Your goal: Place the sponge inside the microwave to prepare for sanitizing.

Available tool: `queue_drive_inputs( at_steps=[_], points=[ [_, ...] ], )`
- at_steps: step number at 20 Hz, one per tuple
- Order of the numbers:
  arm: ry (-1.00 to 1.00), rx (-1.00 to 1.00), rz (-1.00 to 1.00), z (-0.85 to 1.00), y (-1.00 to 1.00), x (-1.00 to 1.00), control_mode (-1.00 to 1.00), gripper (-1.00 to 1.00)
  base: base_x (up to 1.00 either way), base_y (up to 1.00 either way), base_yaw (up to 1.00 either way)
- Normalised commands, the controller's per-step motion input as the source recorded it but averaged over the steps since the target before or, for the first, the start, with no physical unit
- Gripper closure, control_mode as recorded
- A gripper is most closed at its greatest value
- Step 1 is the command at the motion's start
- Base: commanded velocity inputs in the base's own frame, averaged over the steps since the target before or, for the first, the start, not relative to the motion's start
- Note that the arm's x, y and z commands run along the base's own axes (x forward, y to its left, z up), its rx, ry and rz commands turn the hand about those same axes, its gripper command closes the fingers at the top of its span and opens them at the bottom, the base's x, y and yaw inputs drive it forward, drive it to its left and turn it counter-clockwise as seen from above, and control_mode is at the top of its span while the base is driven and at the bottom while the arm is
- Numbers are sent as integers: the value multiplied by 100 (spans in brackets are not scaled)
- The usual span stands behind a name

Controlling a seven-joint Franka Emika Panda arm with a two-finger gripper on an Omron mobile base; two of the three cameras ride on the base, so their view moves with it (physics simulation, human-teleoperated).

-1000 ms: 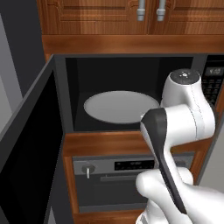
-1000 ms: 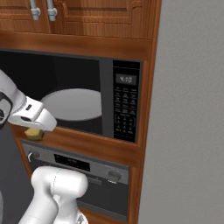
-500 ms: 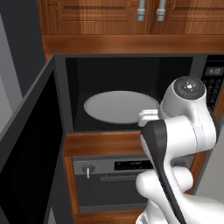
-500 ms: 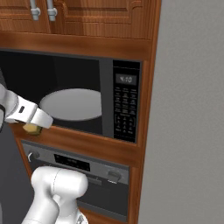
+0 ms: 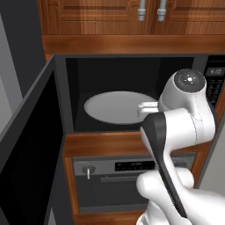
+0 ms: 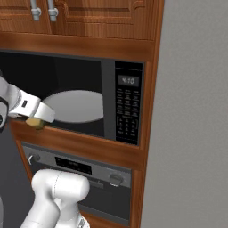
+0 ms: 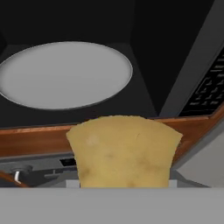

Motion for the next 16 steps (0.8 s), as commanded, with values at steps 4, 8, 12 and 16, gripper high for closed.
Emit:
queue_drive_inputs(
  at_steps=[4, 8, 12, 16],
  points=[
    [-3, 0, 1, 0, 0, 64, -100, 100, 0, 0, 0],
    [0, 0, 0, -4, 0, 85, -100, 100, 0, 0, 0],
    [0, 0, 0, -34, 1, 77, -100, 100, 0, 0, 0],
    [0, 0, 0, -39, 7, 64, -100, 100, 0, 0, 0]
  ],
)
